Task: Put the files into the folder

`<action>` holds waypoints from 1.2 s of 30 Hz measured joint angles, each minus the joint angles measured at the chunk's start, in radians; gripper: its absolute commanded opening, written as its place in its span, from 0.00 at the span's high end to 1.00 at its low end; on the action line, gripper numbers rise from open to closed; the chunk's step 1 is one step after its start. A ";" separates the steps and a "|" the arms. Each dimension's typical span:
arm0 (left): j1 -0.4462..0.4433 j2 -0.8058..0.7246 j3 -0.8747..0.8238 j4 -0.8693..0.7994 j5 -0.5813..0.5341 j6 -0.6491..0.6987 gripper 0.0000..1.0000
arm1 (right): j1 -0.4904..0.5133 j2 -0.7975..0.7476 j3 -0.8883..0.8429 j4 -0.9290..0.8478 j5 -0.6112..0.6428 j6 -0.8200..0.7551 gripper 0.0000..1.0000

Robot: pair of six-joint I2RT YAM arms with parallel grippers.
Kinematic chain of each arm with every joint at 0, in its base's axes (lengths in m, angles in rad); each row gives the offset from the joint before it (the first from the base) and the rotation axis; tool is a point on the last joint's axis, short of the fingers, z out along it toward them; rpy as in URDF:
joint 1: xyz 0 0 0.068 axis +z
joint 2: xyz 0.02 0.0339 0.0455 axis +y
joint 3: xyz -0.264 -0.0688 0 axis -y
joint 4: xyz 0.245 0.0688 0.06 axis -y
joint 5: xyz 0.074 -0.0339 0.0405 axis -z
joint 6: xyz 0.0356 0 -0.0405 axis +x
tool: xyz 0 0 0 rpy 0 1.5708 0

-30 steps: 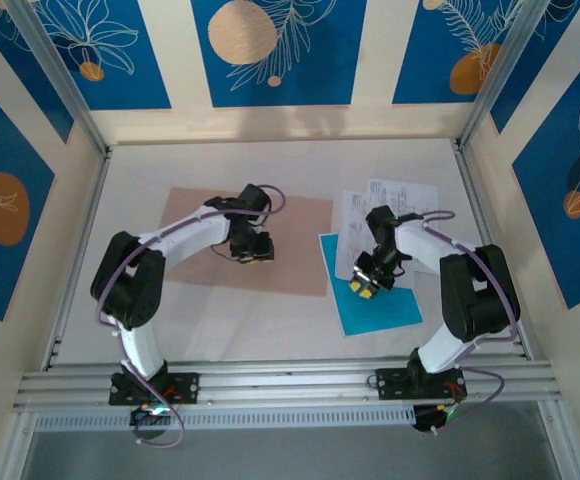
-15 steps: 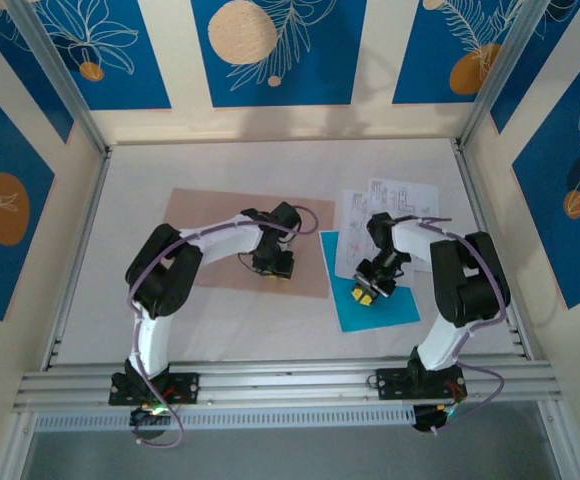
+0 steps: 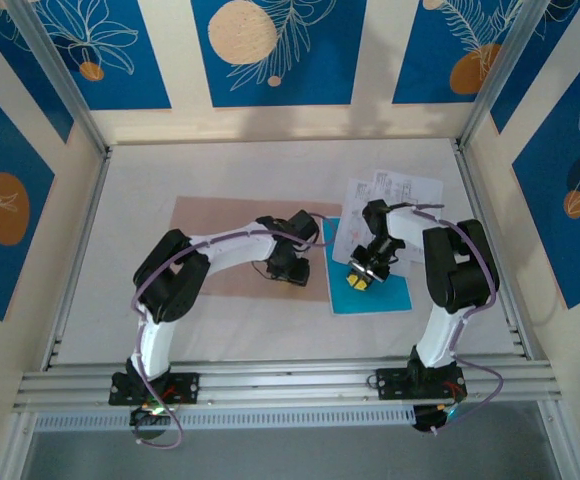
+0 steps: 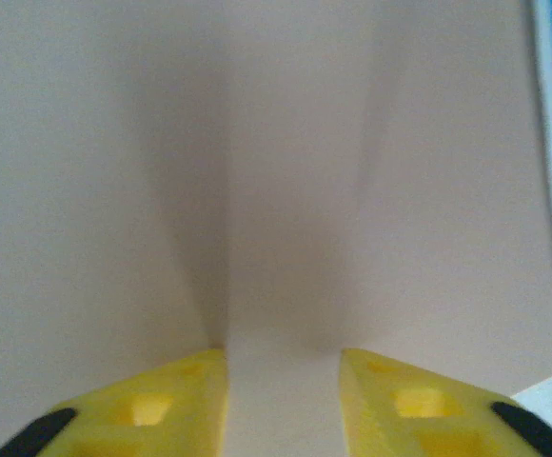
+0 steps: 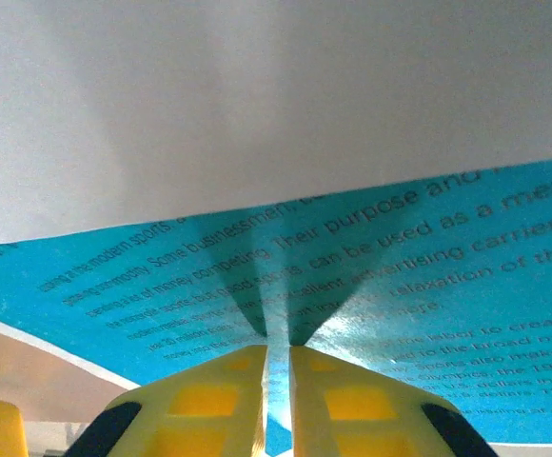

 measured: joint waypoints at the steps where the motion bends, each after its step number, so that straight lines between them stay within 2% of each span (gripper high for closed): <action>1: 0.002 -0.002 0.013 0.001 0.001 -0.014 0.56 | 0.000 -0.013 0.000 0.003 0.006 0.000 0.84; 6: 0.052 -0.071 0.026 -0.006 0.001 -0.061 0.48 | -0.019 -0.121 -0.008 0.012 0.032 0.005 0.83; 9: 0.144 -0.131 0.024 -0.011 0.001 -0.074 0.45 | -0.067 -0.176 -0.037 0.028 0.038 0.024 0.82; 12: 0.272 -0.159 0.024 -0.008 0.006 -0.070 0.43 | -0.135 -0.189 -0.052 0.036 0.042 0.047 0.80; 15: 0.373 -0.138 0.032 -0.015 0.009 -0.050 0.42 | -0.192 -0.184 -0.048 0.052 0.043 0.062 0.75; 17: 0.397 -0.097 0.063 -0.029 0.009 -0.026 0.42 | -0.229 -0.165 -0.030 0.053 0.043 0.074 0.70; 21: 0.389 0.000 0.111 -0.022 0.032 0.027 0.43 | -0.303 -0.101 0.020 0.072 0.040 0.095 0.63; 28: 0.352 0.067 0.116 -0.027 0.053 0.064 0.48 | -0.389 -0.002 0.143 0.074 0.039 0.100 0.60; 36: 0.280 0.108 0.140 -0.053 -0.021 0.058 0.53 | -0.417 0.098 0.220 0.043 0.054 0.100 0.58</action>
